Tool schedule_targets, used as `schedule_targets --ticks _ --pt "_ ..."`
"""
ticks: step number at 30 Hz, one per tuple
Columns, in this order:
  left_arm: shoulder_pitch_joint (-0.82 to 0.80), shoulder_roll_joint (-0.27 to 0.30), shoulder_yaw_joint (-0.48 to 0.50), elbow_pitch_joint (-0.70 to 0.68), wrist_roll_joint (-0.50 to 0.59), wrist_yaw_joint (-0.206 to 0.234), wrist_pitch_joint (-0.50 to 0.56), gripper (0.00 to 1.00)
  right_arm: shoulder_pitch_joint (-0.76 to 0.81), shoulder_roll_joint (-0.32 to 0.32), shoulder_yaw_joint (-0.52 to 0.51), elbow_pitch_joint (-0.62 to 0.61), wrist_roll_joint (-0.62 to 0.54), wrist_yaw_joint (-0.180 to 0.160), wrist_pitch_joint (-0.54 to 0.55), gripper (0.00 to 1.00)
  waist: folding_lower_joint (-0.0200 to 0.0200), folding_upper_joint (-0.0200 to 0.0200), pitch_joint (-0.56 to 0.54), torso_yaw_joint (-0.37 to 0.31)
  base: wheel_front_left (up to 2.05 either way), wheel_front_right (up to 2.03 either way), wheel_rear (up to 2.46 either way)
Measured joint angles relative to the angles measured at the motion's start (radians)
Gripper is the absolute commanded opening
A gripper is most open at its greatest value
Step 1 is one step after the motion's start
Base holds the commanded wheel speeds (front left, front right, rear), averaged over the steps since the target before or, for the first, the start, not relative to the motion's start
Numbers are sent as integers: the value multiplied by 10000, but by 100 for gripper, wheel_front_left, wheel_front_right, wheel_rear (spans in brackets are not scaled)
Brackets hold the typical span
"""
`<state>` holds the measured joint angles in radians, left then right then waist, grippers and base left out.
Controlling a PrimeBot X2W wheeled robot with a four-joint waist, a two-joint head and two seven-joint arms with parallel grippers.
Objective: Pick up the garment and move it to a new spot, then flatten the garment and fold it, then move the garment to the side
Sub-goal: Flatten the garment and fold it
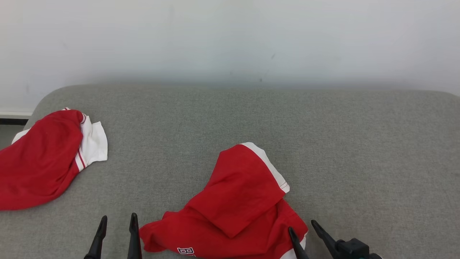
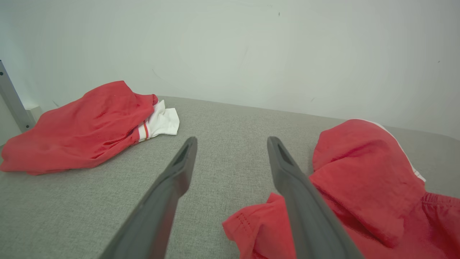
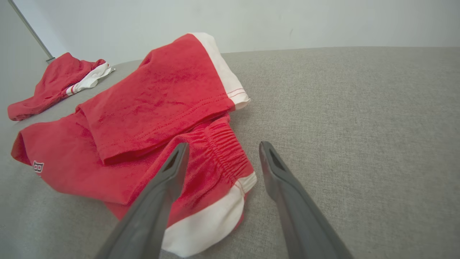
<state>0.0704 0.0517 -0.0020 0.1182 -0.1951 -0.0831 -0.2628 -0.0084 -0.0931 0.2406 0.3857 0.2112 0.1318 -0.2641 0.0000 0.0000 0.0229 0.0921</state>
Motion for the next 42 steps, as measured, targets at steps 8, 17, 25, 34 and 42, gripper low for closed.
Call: schedule_targets --ticks 8,17,25,34,42 --pt "-9 -6 -301 73 -299 127 0 100 -1427 -539 940 2715 244 0 4 24 0 0 19 383 0 0 0" --pt "78 -4 -349 94 -537 360 0 100 -2344 -1089 192 2765 717 0 2 0 0 1 133 65 0 0 0" --pt "-211 -8 -669 192 -700 399 0 100 -1809 -1325 -1636 2431 497 0 2 0 0 0 321 -518 0 0 0" --pt "-298 -8 -734 261 -779 437 0 100 -1412 -840 -2408 1156 374 0 4 100 0 0 332 -682 0 0 0" --pt "-251 -8 -658 267 -773 433 0 100 -1110 -548 -2197 150 211 0 2 100 0 0 179 -403 0 0 0"
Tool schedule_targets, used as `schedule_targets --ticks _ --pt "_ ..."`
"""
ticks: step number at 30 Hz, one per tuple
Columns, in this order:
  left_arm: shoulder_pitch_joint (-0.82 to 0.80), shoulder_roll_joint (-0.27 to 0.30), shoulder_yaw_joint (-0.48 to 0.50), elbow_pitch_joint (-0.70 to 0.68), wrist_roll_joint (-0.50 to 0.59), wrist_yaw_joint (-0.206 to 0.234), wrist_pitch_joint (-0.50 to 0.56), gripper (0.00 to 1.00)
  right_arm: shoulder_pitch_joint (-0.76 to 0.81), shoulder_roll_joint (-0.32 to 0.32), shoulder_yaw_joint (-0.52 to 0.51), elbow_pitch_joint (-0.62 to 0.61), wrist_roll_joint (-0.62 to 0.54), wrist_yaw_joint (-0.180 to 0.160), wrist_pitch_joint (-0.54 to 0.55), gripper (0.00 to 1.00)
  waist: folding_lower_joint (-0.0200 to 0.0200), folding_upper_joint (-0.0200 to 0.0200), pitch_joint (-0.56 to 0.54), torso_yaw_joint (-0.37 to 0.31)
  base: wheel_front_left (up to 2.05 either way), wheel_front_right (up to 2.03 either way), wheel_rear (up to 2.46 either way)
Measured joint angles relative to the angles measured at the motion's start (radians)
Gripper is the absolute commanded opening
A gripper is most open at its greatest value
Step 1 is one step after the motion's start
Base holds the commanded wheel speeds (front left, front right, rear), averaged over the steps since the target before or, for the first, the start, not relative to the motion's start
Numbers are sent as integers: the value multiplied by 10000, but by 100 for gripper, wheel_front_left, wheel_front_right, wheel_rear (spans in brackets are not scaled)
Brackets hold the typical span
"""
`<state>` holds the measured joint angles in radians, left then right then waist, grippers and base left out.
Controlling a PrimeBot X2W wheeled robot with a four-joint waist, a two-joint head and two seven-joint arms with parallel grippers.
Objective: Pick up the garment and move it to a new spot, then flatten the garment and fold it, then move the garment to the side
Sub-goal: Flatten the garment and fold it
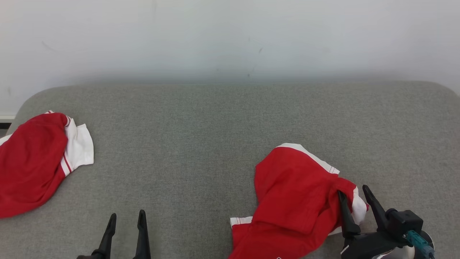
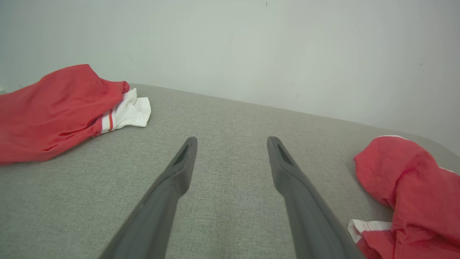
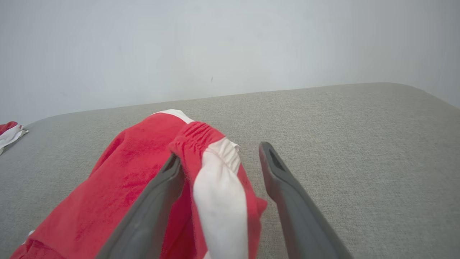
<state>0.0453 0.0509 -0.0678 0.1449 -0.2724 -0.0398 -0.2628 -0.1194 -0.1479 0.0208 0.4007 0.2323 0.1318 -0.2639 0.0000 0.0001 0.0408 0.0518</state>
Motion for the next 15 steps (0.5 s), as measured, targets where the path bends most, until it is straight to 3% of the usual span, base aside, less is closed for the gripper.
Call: schedule_targets --ticks 9,15 --pt "271 0 79 17 -8 2 0 100 477 -313 -42 610 -159 0 0 100 0 0 -239 257 0 0 0" --pt "365 -4 54 46 -21 13 0 100 1042 -345 -219 -274 -92 0 0 100 -1 -1 -336 205 0 0 0"
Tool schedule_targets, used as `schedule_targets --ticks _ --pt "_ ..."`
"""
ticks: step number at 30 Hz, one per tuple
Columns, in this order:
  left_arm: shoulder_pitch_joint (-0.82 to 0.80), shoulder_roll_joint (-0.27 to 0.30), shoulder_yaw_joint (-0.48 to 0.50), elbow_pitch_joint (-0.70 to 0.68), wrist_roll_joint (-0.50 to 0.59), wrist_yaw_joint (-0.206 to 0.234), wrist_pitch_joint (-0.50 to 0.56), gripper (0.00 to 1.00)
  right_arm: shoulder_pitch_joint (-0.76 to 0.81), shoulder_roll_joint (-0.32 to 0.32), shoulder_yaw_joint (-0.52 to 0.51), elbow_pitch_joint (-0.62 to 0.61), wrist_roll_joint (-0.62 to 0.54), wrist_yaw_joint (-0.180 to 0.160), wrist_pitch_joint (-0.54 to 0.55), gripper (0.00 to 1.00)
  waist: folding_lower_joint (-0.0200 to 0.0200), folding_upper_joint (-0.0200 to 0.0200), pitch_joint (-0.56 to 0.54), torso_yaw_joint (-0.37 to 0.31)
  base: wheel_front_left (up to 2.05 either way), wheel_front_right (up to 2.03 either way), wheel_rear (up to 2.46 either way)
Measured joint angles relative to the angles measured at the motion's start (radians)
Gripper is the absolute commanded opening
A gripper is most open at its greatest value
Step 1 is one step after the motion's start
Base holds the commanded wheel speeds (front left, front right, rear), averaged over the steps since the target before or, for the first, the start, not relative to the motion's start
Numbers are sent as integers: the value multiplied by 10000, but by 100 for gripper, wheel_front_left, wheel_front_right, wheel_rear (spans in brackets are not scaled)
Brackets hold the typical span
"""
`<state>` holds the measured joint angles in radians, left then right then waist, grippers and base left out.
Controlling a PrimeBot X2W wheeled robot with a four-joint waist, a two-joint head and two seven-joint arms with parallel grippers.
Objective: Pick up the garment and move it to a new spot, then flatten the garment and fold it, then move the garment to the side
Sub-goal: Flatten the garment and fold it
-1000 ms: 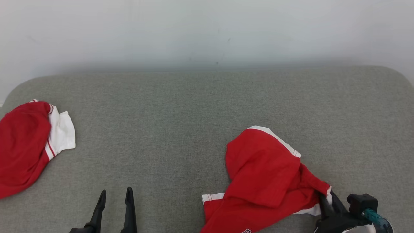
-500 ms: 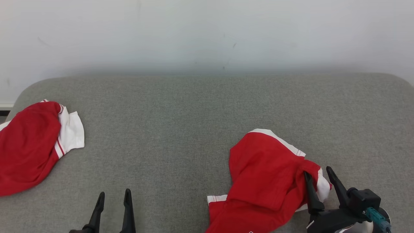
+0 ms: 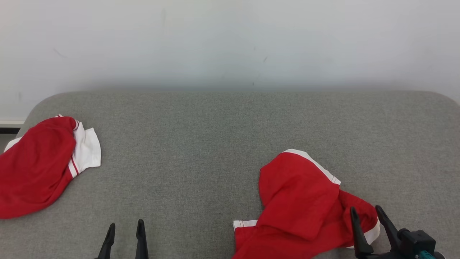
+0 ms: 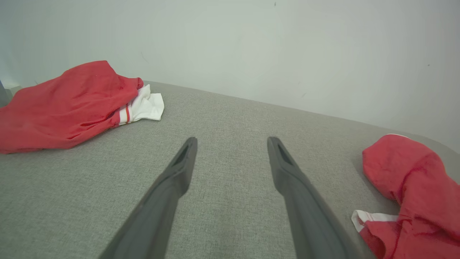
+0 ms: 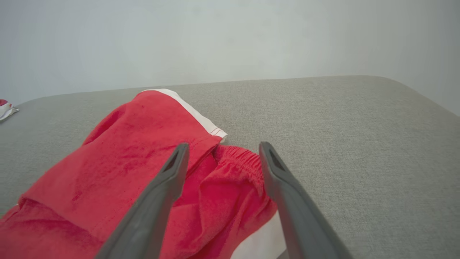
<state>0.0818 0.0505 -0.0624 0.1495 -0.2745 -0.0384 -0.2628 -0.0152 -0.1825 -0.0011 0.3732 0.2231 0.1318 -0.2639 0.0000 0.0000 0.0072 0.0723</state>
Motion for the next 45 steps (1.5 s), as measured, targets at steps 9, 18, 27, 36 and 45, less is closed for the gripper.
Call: schedule_targets --ticks 9,18,27,36,45 --pt "-29 2 -205 42 2 -31 0 100 -997 -127 836 525 259 0 -2 100 0 0 -31 92 0 0 0" --pt "-67 4 -405 73 -40 -23 0 100 -1716 -190 1221 2654 782 0 84 100 0 0 45 665 0 0 0" --pt "-101 2 -431 69 -84 31 0 100 -2194 65 1735 3835 1127 0 343 68 0 0 240 866 0 0 0" --pt "-214 4 -380 58 -67 29 0 100 -2774 23 1801 3615 1016 0 36 0 1 1 255 895 0 0 0" --pt "-255 4 -648 75 -153 33 0 100 -3849 48 2011 2859 491 0 2 0 0 1 284 1021 0 0 0"
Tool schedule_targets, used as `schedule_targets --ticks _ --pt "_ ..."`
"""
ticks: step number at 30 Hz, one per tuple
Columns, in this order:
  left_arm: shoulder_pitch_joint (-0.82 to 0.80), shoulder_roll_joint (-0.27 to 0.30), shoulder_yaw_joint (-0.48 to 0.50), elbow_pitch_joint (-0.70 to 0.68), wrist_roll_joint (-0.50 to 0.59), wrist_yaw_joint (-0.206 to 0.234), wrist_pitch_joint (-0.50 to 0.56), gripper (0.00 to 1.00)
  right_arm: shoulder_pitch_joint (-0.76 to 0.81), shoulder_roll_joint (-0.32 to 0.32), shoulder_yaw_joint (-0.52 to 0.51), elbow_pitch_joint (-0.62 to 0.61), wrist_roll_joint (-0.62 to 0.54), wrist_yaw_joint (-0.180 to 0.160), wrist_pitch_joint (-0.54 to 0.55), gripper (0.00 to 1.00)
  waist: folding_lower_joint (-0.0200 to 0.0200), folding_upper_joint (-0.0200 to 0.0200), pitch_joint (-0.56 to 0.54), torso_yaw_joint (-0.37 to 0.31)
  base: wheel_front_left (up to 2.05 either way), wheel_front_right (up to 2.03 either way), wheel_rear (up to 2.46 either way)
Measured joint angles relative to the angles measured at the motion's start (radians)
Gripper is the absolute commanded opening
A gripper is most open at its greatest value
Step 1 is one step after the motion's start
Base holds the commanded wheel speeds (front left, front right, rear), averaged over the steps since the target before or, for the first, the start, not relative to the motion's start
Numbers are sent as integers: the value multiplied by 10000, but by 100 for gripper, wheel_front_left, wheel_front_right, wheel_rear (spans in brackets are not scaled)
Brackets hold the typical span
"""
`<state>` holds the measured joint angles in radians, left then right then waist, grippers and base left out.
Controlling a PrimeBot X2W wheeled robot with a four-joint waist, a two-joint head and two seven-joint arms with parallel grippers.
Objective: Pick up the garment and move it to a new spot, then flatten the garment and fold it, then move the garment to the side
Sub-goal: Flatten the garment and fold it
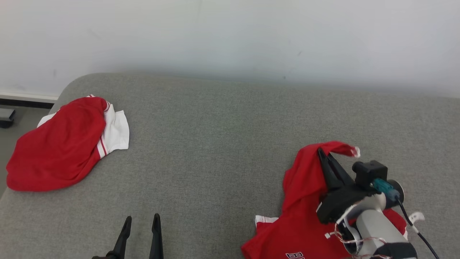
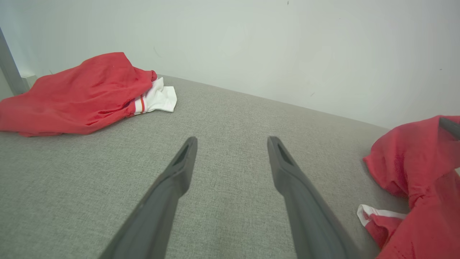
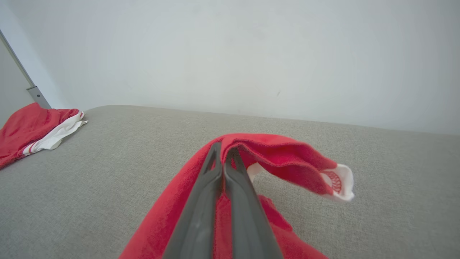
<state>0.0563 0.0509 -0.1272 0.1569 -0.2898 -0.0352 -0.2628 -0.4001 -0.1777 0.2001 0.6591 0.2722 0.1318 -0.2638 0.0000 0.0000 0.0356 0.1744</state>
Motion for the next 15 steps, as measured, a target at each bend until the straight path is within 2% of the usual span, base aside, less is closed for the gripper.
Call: schedule_targets --ticks 10,15 --pt "-510 0 -903 92 -290 35 0 100 -3512 184 433 2228 -637 0 6 0 1 0 341 760 0 0 0" --pt "-630 -2 -1333 119 -481 100 0 100 -4729 -6 10 3363 -1264 0 -4 0 0 0 547 1206 0 0 0"
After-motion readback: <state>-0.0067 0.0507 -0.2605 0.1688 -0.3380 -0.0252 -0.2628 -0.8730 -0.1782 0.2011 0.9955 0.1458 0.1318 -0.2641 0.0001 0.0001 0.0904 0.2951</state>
